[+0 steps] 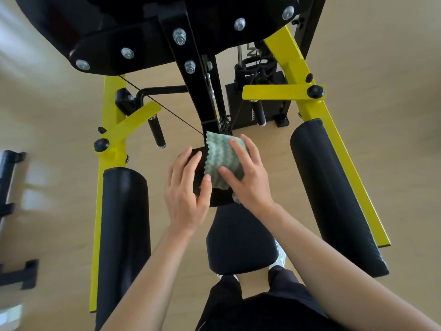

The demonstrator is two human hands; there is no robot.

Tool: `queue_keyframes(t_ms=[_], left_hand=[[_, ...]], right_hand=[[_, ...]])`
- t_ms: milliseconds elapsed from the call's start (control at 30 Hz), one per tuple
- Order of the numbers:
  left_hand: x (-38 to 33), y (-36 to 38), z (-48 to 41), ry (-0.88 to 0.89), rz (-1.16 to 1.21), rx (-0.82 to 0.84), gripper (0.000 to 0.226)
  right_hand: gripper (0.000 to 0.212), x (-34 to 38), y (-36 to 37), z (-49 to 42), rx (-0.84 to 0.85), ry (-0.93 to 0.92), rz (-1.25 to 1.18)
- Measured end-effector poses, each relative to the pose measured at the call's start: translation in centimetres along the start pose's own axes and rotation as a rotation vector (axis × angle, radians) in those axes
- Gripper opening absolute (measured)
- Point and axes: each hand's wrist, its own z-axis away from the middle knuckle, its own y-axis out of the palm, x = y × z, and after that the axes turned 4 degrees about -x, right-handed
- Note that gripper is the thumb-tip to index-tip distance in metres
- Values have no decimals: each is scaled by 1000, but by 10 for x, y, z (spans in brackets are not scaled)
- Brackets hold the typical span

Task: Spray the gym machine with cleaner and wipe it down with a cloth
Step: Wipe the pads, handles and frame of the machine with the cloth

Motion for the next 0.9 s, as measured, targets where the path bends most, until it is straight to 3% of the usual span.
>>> queue_keyframes(t_ms=[133, 300, 400, 500, 633, 800, 900], left_hand=[[-2, 8, -2, 67, -113, 25, 33], [-5, 18, -5, 46, -181, 11, 35], [-5, 21, -3, 34, -175, 2, 35], [-5, 22, -1, 35, -168, 3, 36], [-1, 22, 0, 58, -168, 9, 38], [4, 23, 0, 82, -183, 2, 38], [6, 25, 1, 65, -164, -6, 38]], right_hand=[[55, -15, -3, 6, 64, 281, -497], [43, -32, -5, 28, 102, 548, -557], [46, -28, -7, 30, 42, 591, -587], [57, -7, -8, 24, 40, 520, -633], [67, 1, 1, 21, 14, 309, -451], [100, -25, 2, 18, 85, 282, -374], [109, -21, 7, 15, 33, 264, -353]])
